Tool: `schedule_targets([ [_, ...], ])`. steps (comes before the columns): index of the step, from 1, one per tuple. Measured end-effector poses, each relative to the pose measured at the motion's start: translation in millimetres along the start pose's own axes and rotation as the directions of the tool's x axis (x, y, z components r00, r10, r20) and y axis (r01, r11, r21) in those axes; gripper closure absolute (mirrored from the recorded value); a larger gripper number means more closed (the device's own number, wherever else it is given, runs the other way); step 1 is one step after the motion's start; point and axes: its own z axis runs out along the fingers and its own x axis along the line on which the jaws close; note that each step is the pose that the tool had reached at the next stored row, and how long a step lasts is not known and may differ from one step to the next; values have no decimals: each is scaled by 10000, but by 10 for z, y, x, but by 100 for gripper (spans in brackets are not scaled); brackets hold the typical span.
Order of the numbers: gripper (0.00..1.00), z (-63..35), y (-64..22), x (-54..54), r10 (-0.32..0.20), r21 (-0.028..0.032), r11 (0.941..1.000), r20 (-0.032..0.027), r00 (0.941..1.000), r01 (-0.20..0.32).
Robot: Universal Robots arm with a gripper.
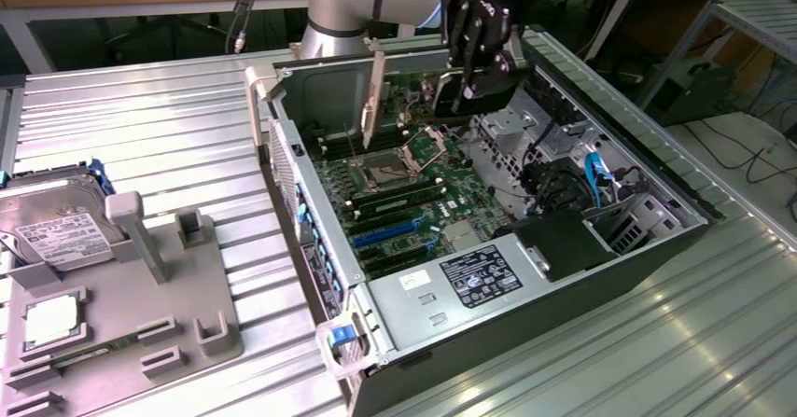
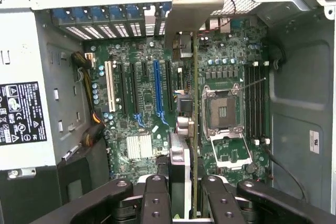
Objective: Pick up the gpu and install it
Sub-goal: 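Insert the gpu into the slot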
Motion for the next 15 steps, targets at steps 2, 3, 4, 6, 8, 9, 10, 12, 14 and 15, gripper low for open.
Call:
schedule_targets([
  [2, 72, 16, 0, 2, -19, -1, 10000, 1, 10000, 19],
  [3, 72, 26, 1, 2, -20, -2, 10000, 0, 10000, 20],
  [4, 72, 38, 3, 3, -27, -1, 10000, 1, 10000, 27],
  [6, 72, 67, 6, 5, -47, -3, 10000, 2, 10000, 47],
  [8, 72, 90, 9, 7, -74, -5, 10000, 2, 10000, 74],
  [9, 72, 100, 9, 8, -91, -6, 10000, 3, 10000, 91],
  [10, 72, 109, 9, 8, -98, -7, 10000, 2, 10000, 98],
  [12, 72, 128, 10, 11, -100, -7, 9999, 5, 10000, 100],
  [14, 72, 146, 10, 13, -108, -9, 9999, 4, 9999, 108],
  [15, 72, 154, 11, 14, -109, -12, 9999, 2, 9999, 109],
])
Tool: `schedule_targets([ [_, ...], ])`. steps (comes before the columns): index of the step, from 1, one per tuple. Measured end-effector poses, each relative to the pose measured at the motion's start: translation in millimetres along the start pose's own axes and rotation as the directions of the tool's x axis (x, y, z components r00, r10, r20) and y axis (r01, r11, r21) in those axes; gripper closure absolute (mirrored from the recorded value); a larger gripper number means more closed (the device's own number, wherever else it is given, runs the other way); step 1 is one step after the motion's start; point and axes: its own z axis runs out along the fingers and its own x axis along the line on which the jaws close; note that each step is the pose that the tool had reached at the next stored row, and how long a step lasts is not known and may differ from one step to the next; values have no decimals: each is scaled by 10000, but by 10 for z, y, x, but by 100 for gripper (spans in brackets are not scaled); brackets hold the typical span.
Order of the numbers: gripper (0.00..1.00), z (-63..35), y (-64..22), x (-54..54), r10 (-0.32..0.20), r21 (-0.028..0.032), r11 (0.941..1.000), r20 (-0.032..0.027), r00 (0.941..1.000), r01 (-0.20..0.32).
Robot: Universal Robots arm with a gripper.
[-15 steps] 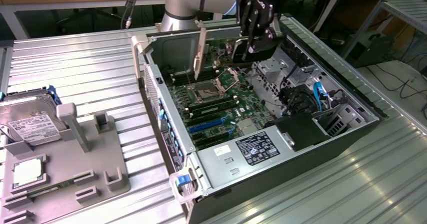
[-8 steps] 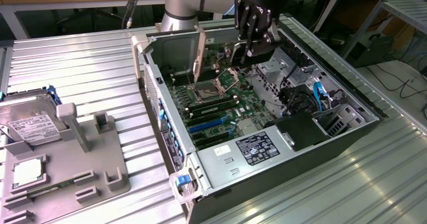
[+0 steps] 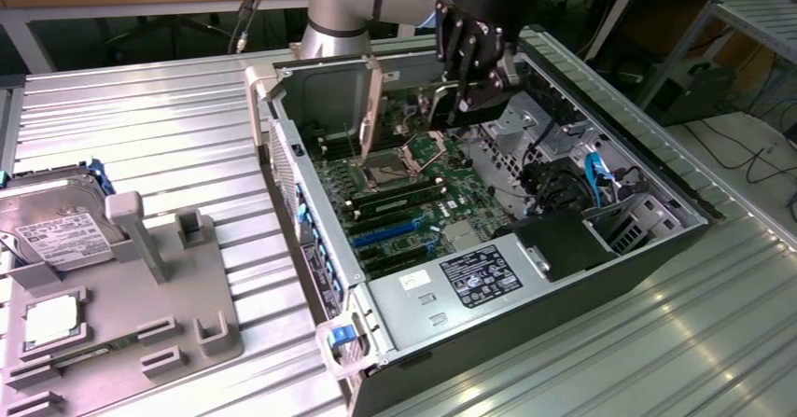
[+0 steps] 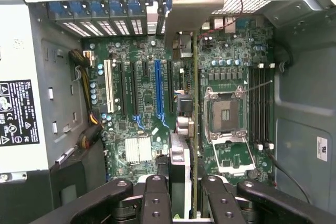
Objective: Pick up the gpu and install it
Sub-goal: 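Insert the gpu into the slot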
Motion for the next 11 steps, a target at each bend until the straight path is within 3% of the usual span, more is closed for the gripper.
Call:
schedule_targets([
  [5, 72, 62, 3, 13, -7, -27, 10000, 1, 10000, 7],
  [6, 72, 79, 4, 19, -6, -52, 10000, -1, 10000, 6],
  [7, 72, 104, 4, 23, 0, -140, 9999, -6, 10000, 0],
  [8, 72, 128, 13, 24, 2, -168, 9999, -6, 10000, -2],
  [11, 72, 152, 30, 8, 0, -170, 9999, -7, 10000, 0],
])
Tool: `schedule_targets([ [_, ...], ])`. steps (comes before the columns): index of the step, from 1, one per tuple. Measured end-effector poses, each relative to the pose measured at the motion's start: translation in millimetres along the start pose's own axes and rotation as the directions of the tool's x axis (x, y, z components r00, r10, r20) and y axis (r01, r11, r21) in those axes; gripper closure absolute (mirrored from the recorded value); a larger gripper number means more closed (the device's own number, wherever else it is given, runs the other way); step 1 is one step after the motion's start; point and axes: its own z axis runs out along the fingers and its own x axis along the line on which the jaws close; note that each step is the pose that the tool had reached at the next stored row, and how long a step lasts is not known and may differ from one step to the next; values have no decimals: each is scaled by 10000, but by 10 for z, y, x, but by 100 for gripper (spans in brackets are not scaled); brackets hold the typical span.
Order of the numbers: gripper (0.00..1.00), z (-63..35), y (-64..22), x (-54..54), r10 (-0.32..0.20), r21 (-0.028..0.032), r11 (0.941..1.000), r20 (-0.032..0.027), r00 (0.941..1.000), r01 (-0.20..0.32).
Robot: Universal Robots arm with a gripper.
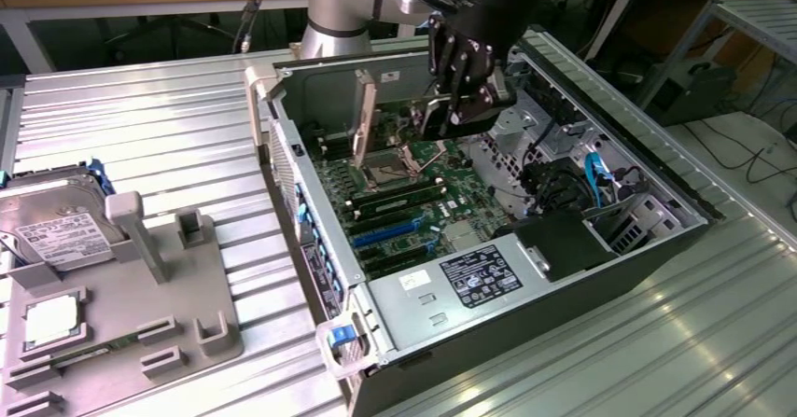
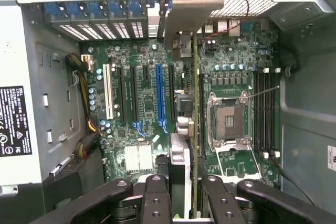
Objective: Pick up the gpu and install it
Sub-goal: 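Insert the gpu into the slot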
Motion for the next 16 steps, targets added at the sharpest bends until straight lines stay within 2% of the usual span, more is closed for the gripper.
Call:
schedule_targets([
  [2, 72, 12, 2, -9, -7, 0, 10000, -7, 10000, 7],
  [3, 72, 53, 4, -8, -9, 8, 10000, -166, 9999, 9],
  [4, 72, 85, 4, -8, -12, 13, 10000, -261, 9997, 12],
  [5, 72, 141, 10, -12, -69, 9, 10000, -262, 9996, 69],
  [6, 72, 229, 32, -21, -417, -16, 9991, -257, 9988, 416],
  [7, 72, 330, 57, -22, -454, -19, 9990, -324, 9984, 454],
  [8, 72, 411, 109, -29, -414, -15, 9991, -347, 9985, 414],
  [9, 72, 512, 114, -22, -312, -7, 9995, -378, 9988, 312],
  [11, 72, 621, 174, -12, -311, -26, 9995, -377, 9988, 310],
  [16, 72, 698, 203, -5, -309, -27, 9995, -378, 9988, 308],
])
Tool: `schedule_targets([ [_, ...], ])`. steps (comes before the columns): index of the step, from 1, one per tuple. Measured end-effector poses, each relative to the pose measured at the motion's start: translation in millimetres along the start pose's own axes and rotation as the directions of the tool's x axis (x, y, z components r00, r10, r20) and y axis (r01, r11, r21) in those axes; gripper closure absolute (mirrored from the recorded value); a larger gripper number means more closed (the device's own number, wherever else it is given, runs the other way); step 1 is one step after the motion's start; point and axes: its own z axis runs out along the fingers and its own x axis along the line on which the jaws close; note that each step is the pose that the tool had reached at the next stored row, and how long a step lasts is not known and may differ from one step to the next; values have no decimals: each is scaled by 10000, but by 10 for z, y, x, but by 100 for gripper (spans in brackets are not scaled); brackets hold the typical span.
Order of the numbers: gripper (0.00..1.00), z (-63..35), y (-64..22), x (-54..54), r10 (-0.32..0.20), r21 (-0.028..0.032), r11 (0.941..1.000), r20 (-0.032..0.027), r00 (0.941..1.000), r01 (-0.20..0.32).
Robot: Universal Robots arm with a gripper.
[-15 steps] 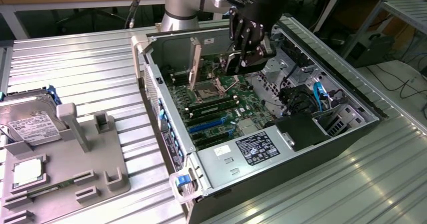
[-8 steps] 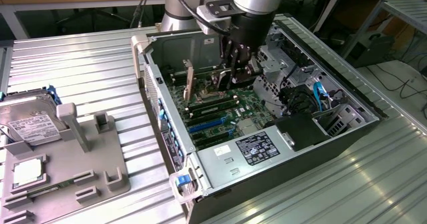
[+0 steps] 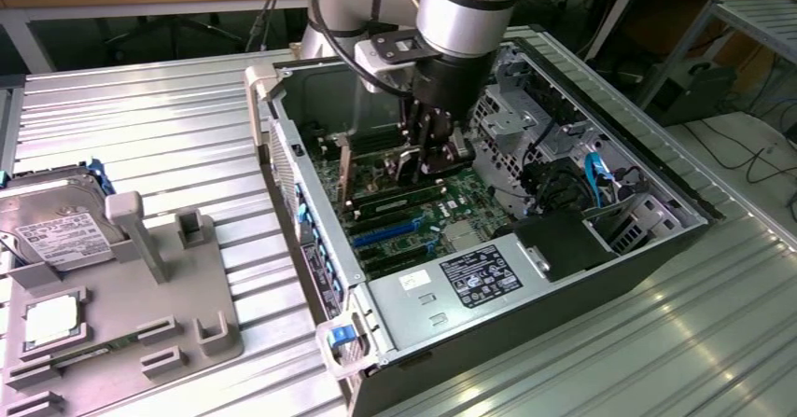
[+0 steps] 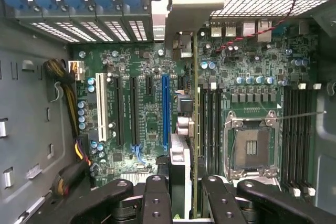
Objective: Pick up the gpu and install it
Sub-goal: 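Insert the gpu into the slot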
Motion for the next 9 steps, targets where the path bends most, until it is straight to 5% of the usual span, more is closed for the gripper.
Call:
schedule_targets([
  [9, 72, 62, 37, 17, 0, 0, 10000, 1, 10000, 0],
])
